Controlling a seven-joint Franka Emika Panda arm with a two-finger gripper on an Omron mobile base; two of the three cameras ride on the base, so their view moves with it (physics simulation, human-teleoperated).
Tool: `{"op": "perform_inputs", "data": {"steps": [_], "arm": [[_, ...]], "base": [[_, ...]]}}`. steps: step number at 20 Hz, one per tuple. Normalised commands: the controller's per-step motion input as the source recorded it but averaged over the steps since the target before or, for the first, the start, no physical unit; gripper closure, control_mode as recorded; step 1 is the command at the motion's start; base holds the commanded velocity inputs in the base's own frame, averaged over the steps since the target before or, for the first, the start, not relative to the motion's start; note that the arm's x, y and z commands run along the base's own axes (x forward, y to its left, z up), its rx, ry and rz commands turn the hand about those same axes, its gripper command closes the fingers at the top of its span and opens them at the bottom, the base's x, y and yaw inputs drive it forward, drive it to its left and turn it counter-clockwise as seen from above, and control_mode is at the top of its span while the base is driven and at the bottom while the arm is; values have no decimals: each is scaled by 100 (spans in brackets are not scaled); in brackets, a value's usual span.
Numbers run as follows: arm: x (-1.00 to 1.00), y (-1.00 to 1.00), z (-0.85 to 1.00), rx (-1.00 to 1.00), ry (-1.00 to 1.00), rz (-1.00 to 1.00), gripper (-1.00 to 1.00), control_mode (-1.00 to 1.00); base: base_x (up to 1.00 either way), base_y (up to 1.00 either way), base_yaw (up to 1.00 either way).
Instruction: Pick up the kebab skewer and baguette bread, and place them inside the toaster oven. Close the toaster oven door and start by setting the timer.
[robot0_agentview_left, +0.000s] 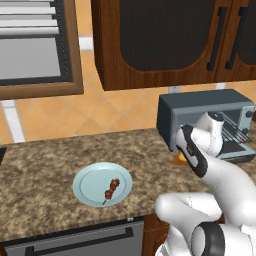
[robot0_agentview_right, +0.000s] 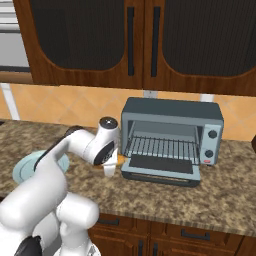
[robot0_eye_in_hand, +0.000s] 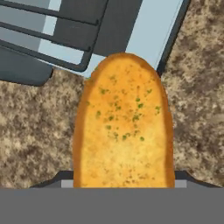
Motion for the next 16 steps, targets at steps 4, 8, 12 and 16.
{"op": "perform_inputs", "data": {"steps": [4,8,12,16], "arm": [[0,-97,38,4,-5,-15,100,-100],[0,-85,45,0,0,-18,100,-100],[21,-77,24,0,-6,-19,100,-100],[13,-72,53,1,-3,-11,100,-100]], "base": [[0,0,0],[0,0,0],[0,0,0],[0,0,0]]}}
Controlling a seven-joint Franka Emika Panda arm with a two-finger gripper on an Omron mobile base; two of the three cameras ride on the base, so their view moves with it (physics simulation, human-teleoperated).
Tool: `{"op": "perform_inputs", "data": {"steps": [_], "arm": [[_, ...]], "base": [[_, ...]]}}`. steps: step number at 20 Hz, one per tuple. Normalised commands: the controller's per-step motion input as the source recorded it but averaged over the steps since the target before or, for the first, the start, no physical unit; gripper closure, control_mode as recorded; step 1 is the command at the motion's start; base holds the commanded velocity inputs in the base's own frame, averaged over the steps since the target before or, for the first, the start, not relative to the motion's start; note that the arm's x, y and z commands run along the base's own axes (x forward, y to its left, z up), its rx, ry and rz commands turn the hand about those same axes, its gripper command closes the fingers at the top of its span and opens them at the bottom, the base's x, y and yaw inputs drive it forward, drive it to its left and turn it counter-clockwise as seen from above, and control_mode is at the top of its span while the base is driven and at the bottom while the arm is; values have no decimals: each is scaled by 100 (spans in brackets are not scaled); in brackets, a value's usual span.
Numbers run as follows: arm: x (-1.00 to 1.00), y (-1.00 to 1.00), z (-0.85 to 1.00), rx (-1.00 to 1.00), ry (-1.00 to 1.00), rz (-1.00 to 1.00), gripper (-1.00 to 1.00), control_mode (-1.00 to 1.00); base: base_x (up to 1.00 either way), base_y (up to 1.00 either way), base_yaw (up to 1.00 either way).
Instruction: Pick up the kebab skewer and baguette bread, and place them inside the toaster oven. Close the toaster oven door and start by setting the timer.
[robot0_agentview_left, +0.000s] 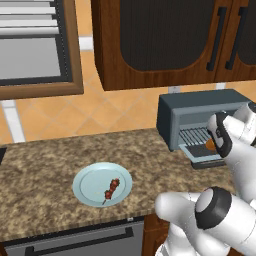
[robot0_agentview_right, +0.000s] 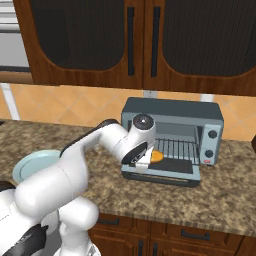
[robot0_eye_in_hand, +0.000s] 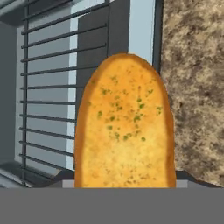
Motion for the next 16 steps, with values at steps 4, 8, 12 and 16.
{"op": "perform_inputs", "data": {"steps": [4,8,12,16], "arm": [[24,-24,53,0,-3,-12,100,-100],[30,4,23,0,-2,-4,100,-100],[10,12,-18,0,-1,-4,100,-100],[3,14,-26,0,0,-4,100,-100]], "base": [[0,0,0],[0,0,0],[0,0,0],[0,0,0]]}}
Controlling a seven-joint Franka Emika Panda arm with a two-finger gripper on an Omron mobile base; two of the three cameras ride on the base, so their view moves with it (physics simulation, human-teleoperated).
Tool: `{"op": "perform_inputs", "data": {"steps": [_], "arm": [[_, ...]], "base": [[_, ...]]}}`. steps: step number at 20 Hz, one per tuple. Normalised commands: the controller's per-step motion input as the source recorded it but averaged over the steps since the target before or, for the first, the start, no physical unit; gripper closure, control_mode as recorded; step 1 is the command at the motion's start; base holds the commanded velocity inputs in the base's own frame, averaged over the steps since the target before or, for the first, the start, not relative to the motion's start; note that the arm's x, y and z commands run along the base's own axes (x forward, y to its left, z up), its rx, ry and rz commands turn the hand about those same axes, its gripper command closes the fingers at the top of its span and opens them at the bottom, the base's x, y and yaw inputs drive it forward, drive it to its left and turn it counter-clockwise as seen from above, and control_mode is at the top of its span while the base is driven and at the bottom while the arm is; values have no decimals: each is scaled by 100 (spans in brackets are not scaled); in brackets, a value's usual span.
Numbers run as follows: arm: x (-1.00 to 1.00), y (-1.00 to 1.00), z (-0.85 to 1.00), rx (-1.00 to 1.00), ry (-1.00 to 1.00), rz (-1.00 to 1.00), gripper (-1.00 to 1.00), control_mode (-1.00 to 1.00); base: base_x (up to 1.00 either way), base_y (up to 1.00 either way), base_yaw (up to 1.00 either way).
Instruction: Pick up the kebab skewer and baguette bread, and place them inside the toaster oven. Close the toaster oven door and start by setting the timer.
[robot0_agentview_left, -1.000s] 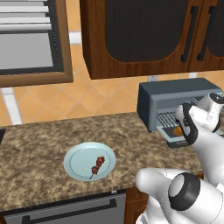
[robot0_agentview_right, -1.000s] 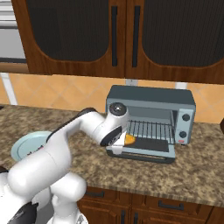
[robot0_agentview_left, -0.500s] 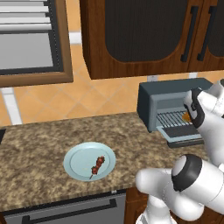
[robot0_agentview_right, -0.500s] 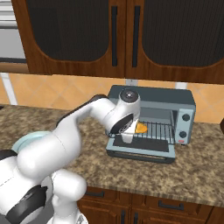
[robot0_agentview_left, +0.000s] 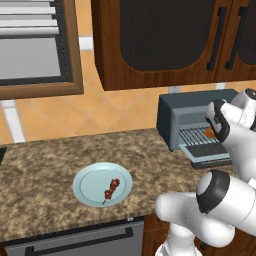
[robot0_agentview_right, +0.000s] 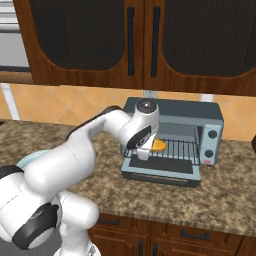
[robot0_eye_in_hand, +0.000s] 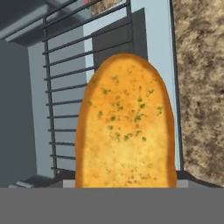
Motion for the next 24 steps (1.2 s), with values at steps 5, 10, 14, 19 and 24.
{"op": "perform_inputs", "data": {"steps": [5,10,14,19,24], "arm": [[17,8,0,0,-3,-2,100,-100],[14,0,0,0,-7,1,100,-100],[0,0,12,0,-9,7,100,-100],[22,4,0,0,-4,5,100,-100],[38,14,0,0,0,1,100,-100]], "base": [[0,0,0],[0,0,0],[0,0,0],[0,0,0],[0,0,0]]}}
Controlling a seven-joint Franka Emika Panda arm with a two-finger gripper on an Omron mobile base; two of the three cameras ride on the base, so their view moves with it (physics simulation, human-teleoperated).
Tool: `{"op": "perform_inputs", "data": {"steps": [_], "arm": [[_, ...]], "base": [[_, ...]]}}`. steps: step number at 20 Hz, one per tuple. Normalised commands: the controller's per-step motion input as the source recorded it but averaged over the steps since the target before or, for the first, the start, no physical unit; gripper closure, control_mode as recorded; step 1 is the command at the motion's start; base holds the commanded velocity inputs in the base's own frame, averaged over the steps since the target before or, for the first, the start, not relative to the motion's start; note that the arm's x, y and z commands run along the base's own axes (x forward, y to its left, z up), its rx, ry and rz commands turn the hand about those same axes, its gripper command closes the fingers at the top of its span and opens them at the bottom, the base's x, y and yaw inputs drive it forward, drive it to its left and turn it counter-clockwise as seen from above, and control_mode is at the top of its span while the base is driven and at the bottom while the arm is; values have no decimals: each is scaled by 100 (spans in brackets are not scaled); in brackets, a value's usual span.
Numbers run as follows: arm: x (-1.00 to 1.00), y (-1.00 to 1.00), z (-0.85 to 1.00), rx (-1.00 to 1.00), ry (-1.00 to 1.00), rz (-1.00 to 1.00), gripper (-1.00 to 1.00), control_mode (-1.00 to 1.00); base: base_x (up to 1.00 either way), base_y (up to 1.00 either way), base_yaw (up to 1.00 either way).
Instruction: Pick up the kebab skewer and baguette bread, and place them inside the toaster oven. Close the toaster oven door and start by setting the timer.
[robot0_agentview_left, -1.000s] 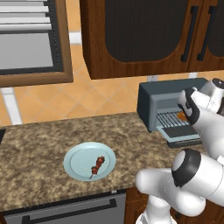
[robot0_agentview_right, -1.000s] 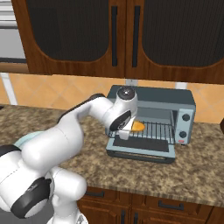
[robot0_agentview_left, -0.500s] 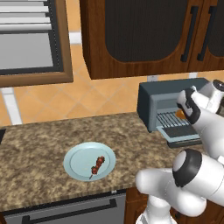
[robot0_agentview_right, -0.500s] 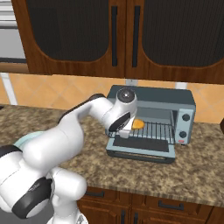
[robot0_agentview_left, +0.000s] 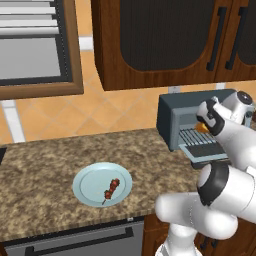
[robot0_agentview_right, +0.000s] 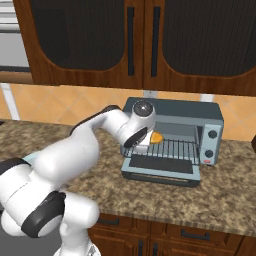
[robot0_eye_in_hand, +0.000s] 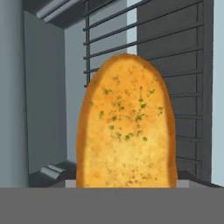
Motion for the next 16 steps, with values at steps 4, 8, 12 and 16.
{"op": "perform_inputs", "data": {"steps": [4,8,12,16], "arm": [[25,11,-2,0,0,0,100,-100],[11,13,-18,0,0,0,100,-100],[9,12,-22,0,0,0,100,-100],[13,1,-13,0,0,2,100,-100]], "base": [[0,0,0],[0,0,0],[0,0,0],[0,0,0]]}}
